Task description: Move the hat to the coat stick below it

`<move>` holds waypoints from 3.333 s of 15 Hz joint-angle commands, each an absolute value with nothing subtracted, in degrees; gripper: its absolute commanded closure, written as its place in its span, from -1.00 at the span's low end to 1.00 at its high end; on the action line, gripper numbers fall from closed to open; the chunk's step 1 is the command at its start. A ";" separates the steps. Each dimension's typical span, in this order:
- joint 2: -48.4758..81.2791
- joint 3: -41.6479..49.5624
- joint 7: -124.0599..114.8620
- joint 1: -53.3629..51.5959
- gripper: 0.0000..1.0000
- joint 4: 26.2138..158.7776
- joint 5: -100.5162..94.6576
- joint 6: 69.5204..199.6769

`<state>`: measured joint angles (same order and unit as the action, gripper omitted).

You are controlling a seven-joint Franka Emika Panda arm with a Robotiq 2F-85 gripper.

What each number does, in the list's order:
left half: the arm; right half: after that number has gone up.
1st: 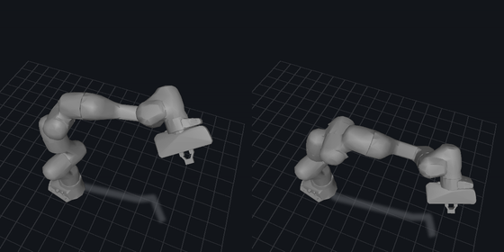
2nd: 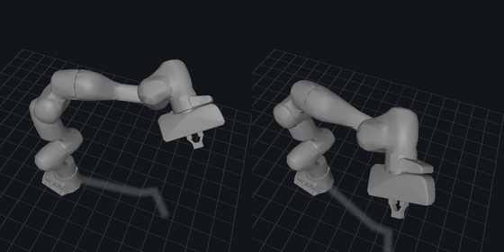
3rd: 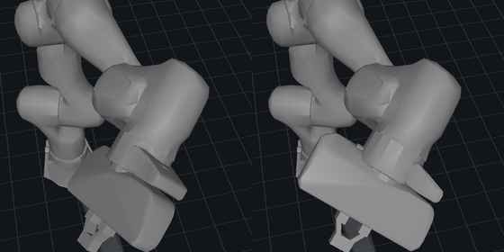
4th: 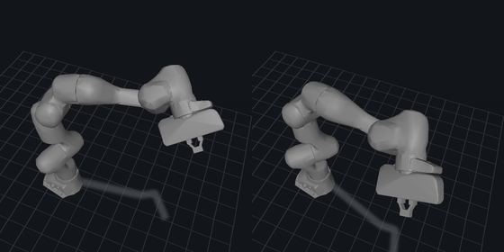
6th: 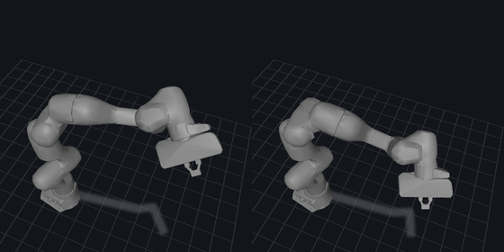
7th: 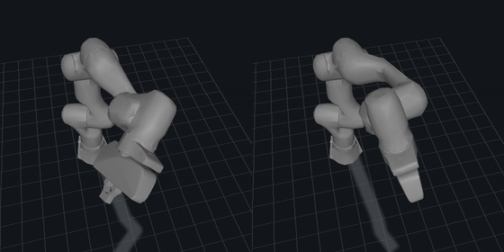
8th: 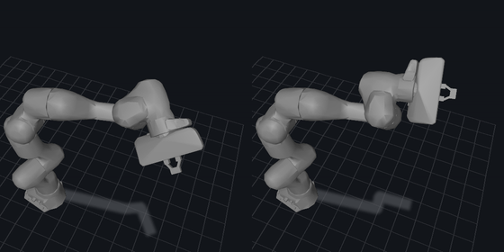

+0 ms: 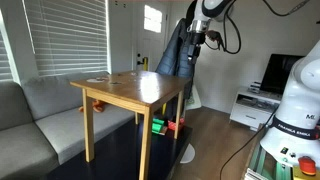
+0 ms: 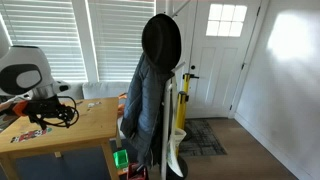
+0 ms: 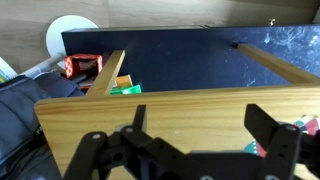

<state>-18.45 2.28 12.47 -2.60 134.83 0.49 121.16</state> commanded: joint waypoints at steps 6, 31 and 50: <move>-18.43 2.02 12.52 -2.34 -1.00 134.73 0.58 121.02; -16.70 3.09 4.14 8.11 -1.00 118.07 -19.47 128.80; -14.67 5.80 -5.82 13.34 -1.00 105.67 -25.57 132.15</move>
<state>-17.19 4.62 -3.26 12.12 108.94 -23.83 128.92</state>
